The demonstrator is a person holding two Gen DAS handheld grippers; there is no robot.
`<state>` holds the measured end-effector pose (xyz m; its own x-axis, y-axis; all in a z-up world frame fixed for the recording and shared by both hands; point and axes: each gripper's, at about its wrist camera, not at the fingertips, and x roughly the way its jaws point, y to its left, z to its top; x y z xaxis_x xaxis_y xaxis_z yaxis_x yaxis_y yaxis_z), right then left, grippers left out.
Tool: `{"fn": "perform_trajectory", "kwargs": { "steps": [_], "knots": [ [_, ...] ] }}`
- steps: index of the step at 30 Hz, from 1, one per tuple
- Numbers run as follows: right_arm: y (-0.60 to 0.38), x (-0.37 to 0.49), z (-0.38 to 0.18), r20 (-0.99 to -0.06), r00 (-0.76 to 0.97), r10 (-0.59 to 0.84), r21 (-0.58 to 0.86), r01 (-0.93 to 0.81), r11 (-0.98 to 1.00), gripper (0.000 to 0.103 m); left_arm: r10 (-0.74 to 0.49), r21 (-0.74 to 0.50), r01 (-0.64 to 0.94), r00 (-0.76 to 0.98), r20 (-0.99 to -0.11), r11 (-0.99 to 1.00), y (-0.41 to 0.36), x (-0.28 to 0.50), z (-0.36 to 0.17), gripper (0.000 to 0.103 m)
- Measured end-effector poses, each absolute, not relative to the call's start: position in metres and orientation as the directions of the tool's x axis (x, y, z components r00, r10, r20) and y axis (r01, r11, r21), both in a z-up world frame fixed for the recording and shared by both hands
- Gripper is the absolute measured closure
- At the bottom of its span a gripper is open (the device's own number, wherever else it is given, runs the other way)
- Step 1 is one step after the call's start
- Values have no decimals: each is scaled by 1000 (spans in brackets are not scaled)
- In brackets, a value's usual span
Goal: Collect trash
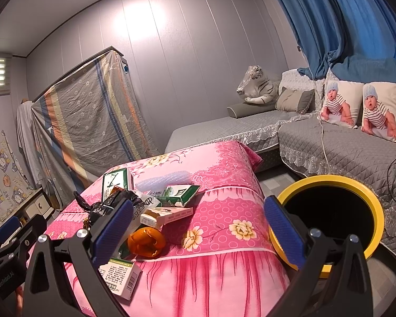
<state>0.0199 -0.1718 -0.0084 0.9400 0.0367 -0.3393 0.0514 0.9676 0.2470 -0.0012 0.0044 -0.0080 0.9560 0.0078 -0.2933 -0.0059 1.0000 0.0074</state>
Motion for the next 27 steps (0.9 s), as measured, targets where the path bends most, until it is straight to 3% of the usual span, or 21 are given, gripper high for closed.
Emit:
{"fn": "perform_trajectory", "kwargs": {
  "steps": [27],
  "knots": [
    [-173, 21, -9, -347, 937, 39, 252, 53, 966, 7, 7, 6, -5, 954, -299, 1000, 5, 0, -7, 8]
  ]
}}
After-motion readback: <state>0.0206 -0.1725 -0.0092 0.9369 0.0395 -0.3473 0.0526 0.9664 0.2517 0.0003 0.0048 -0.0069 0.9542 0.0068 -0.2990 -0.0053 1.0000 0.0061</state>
